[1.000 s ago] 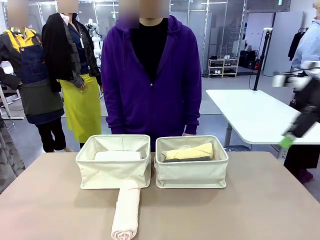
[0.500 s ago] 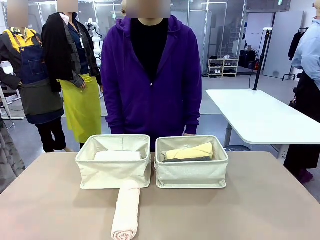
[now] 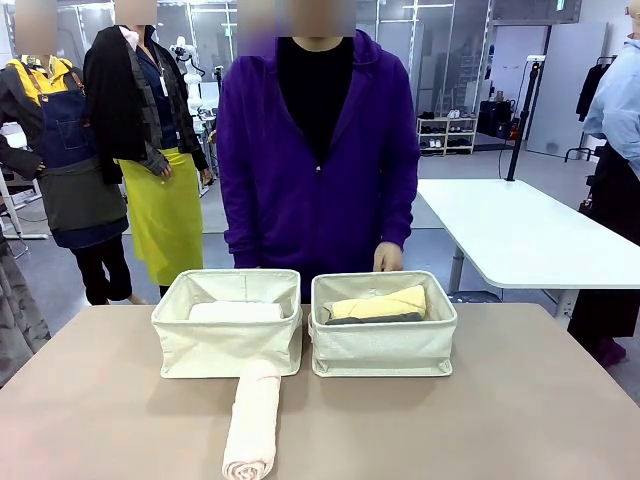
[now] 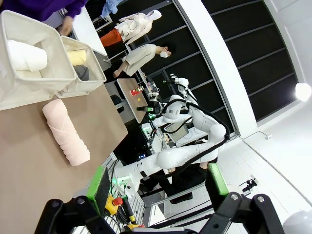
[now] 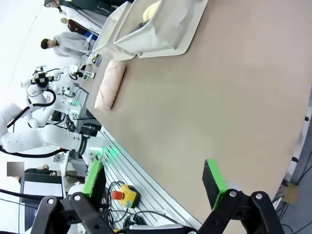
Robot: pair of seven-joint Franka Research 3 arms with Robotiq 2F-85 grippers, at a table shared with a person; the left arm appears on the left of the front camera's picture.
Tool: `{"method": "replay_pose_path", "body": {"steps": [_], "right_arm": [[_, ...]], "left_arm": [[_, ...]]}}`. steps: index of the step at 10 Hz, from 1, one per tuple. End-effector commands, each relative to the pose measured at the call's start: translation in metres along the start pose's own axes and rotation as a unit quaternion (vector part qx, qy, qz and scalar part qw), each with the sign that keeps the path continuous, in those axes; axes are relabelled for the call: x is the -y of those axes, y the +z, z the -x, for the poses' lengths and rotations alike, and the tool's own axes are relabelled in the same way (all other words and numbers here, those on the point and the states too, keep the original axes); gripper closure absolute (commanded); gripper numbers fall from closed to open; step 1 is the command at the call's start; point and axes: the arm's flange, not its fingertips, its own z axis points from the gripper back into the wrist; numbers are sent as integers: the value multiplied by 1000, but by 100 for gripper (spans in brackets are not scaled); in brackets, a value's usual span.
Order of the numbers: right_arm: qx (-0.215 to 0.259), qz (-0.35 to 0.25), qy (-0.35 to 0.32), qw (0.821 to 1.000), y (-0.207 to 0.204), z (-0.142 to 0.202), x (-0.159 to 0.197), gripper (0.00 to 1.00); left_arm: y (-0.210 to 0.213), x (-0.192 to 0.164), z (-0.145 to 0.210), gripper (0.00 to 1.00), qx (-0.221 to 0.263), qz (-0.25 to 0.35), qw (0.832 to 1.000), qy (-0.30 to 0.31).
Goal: Divide the towels into two baskets.
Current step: Pick up one hotel-folded towel from the bottom of the table and place it in the Fabric basket indicated by the person.
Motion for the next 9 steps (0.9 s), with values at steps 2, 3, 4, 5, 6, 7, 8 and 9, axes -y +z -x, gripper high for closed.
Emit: {"method": "replay_pose_path", "body": {"steps": [2,3,4,5,6,7,8,9], "right_arm": [[-6,4,18,1000,8,-11,-14,0],[-6,4,18,1000,8,-11,-14,0],[-6,4,18,1000,8,-11,-14,0],[-6,4,18,1000,8,-11,-14,0],[-6,4,18,1000,8,-11,-14,0],[-6,4,18,1000,8,-11,-14,0],[-6,4,18,1000,8,-11,-14,0],[-6,4,18,1000,8,-11,-14,0]], "left_arm": [[3,4,-1,0,5,9,1000,-2],[3,4,-1,0,5,9,1000,-2],[3,4,-1,0,5,9,1000,-2],[3,4,-1,0,5,9,1000,-2],[3,4,-1,0,5,9,1000,-2],[3,4,-1,0,5,9,1000,-2],[3,4,-1,0,5,9,1000,-2],[3,4,-1,0,5,9,1000,-2]]}}
